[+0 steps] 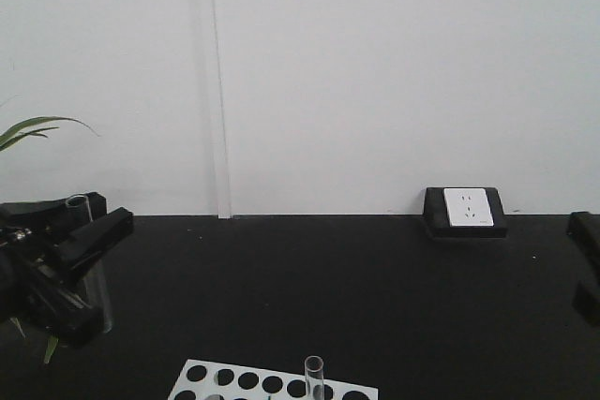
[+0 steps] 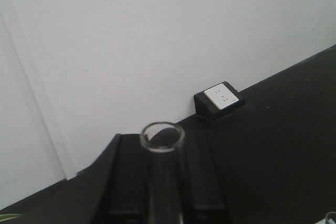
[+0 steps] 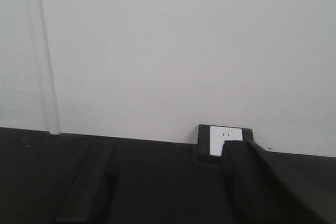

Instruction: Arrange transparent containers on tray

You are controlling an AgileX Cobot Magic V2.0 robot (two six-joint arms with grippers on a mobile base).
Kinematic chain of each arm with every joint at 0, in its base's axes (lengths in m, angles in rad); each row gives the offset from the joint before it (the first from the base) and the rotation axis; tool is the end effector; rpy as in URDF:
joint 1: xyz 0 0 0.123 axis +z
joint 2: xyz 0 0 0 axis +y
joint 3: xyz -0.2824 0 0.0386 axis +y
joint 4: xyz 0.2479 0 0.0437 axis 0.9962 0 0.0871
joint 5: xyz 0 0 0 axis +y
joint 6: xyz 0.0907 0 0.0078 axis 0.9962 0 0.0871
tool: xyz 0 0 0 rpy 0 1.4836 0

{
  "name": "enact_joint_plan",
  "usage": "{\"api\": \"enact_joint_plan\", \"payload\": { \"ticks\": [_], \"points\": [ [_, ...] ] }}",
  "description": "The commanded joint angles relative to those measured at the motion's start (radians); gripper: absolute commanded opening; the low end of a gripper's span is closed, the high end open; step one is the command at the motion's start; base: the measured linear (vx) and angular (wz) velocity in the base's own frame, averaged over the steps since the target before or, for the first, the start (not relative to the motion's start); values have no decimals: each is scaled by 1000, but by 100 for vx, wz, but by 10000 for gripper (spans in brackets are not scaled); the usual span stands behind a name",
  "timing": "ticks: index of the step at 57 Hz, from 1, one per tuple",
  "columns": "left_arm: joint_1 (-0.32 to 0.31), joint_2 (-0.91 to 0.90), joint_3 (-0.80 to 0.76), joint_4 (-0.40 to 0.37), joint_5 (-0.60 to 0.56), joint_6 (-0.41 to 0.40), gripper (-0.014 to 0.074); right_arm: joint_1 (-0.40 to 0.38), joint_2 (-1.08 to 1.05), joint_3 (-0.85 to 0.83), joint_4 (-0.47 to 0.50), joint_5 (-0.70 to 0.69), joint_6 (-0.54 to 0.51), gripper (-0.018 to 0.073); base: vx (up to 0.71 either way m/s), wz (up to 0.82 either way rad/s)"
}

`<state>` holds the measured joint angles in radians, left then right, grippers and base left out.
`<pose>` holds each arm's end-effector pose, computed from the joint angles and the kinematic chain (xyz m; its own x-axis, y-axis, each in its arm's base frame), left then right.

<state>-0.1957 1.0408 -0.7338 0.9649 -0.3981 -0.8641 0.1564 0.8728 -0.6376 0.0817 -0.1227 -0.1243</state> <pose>0.2164 -0.0724 0.3542 0.0458 0.0510 -0.9976 0.4950 0.8663 0.0670 0.1882 0.0288 0.3464 -0.0191 -0.0467 -0.9987 -0.1469 0.9882 -0.0434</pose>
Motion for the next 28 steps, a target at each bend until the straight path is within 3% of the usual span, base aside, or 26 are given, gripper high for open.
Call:
{"api": "enact_joint_plan", "payload": {
  "ticks": [1,7,20,28],
  "points": [
    [-6,-64,-36,9,-11,-84,-4,41,19,-38,-6,-75,-2,574,0,0],
    [-4,-112,-36,54,23,-179,-4,131,66,-38,-7,-81,-2,602,0,0],
    [-4,-211,25,242,113,-342,-4,345,218,-38,-10,-193,-4,575,0,0],
    [-4,-274,125,263,139,-372,-4,440,324,-37,-15,-272,-7,574,0,0]
  ]
}}
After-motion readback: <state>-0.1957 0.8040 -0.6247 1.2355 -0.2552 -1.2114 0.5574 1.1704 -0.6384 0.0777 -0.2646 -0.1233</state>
